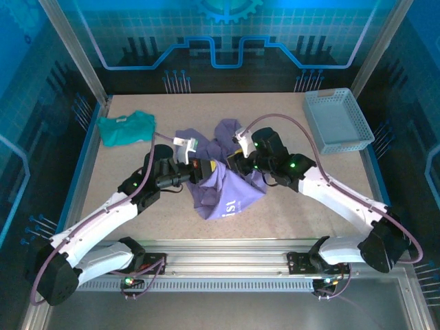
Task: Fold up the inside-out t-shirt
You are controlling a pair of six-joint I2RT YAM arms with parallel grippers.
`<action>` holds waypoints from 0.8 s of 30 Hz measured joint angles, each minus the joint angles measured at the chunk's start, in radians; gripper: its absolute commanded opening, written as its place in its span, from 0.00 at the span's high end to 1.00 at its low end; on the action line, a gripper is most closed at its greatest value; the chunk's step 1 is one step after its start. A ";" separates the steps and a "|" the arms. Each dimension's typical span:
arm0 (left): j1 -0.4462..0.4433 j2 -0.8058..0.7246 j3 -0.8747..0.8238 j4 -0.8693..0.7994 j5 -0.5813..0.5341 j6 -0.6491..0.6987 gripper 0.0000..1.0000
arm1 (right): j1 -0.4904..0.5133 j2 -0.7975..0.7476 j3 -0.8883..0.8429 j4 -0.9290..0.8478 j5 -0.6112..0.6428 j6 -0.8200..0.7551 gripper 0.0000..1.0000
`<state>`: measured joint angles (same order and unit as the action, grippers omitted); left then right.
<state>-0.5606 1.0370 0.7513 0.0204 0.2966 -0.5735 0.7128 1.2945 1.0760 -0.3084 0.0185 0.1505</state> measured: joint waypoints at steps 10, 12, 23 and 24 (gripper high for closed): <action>-0.009 -0.007 0.024 0.015 -0.039 -0.071 1.00 | 0.126 -0.080 -0.163 0.177 -0.136 -0.055 0.42; -0.011 -0.018 0.024 0.015 -0.038 -0.083 1.00 | 0.126 -0.033 -0.162 0.232 -0.131 -0.050 0.41; -0.013 -0.073 0.024 0.038 -0.031 -0.087 1.00 | 0.032 0.017 -0.177 0.362 -0.173 -0.014 1.00; -0.013 -0.073 0.024 0.038 -0.030 -0.086 1.00 | 0.015 0.006 -0.180 0.360 -0.196 -0.024 1.00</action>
<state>-0.5735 0.9638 0.7753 0.0586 0.2665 -0.6598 0.7280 1.3006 0.8955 0.0513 -0.1780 0.1265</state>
